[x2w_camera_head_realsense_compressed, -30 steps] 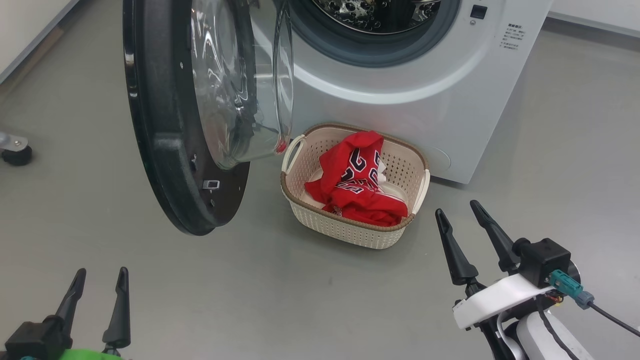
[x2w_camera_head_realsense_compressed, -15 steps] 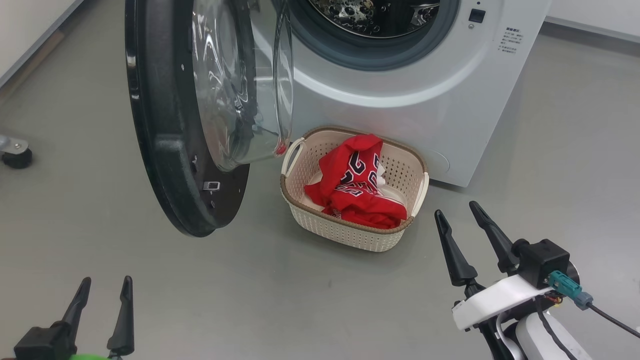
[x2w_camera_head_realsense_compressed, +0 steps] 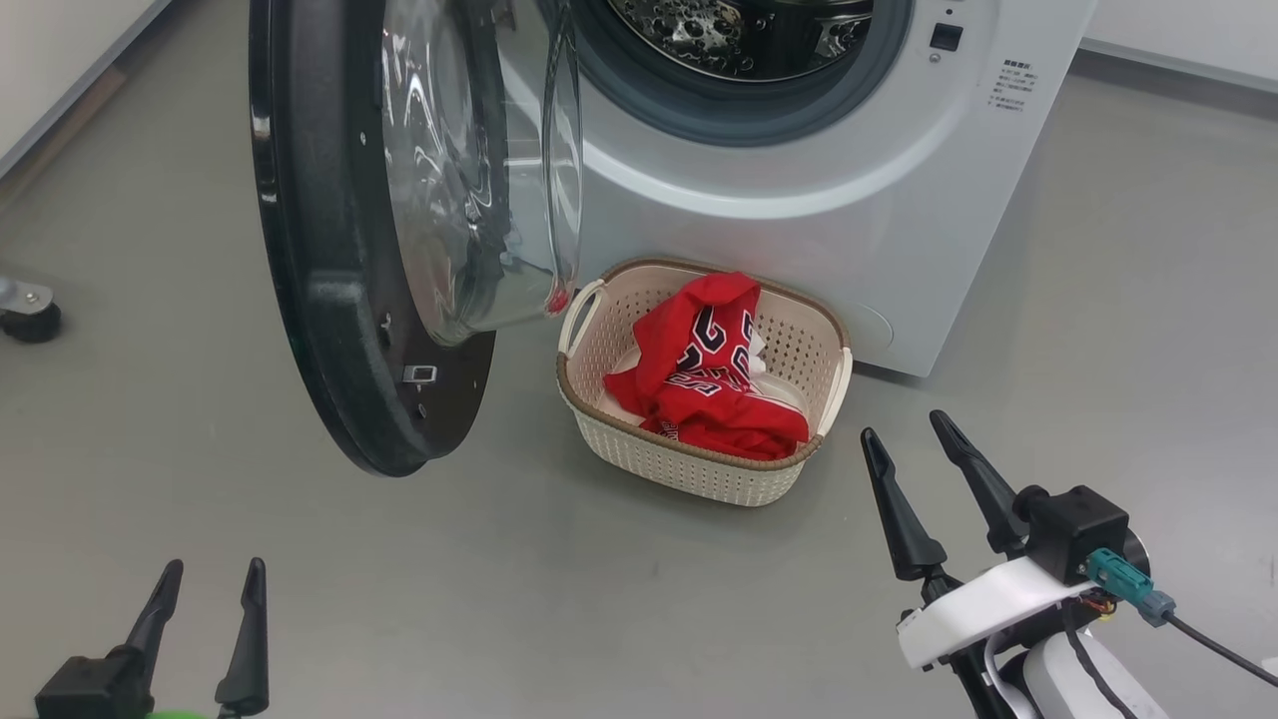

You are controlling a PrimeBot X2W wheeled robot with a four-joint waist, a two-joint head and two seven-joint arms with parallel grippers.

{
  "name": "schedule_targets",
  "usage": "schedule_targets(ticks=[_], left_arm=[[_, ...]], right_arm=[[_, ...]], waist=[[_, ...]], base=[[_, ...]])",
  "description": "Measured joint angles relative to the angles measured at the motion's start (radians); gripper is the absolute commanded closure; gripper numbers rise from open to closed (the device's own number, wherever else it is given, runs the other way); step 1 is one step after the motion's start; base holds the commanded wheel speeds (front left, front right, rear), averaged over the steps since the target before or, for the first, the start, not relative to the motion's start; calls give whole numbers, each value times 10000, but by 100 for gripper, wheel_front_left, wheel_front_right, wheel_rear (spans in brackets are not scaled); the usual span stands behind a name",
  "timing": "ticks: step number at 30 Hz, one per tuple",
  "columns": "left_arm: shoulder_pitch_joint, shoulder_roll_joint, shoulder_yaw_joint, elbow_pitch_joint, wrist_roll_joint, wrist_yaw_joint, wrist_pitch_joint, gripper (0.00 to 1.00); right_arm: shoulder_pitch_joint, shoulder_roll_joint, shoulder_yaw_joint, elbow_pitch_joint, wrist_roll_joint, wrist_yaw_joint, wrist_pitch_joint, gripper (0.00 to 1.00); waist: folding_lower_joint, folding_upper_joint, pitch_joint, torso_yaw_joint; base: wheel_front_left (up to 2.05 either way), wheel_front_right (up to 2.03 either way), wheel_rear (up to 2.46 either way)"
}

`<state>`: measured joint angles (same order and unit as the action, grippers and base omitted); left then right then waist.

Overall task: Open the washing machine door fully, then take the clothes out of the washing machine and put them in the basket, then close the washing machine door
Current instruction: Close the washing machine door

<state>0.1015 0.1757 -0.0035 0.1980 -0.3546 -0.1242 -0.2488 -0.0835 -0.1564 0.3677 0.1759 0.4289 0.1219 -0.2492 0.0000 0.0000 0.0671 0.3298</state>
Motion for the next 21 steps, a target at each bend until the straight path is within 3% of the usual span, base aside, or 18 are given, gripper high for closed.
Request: schedule_targets(ticks=[21], left_arm=[[-186, -100, 100, 54, 96, 0, -2, 0]], right_arm=[[63, 17, -40, 2, -4, 2, 0, 0]], waist=[[0, 0, 180, -72]], base=[[0, 0, 0]])
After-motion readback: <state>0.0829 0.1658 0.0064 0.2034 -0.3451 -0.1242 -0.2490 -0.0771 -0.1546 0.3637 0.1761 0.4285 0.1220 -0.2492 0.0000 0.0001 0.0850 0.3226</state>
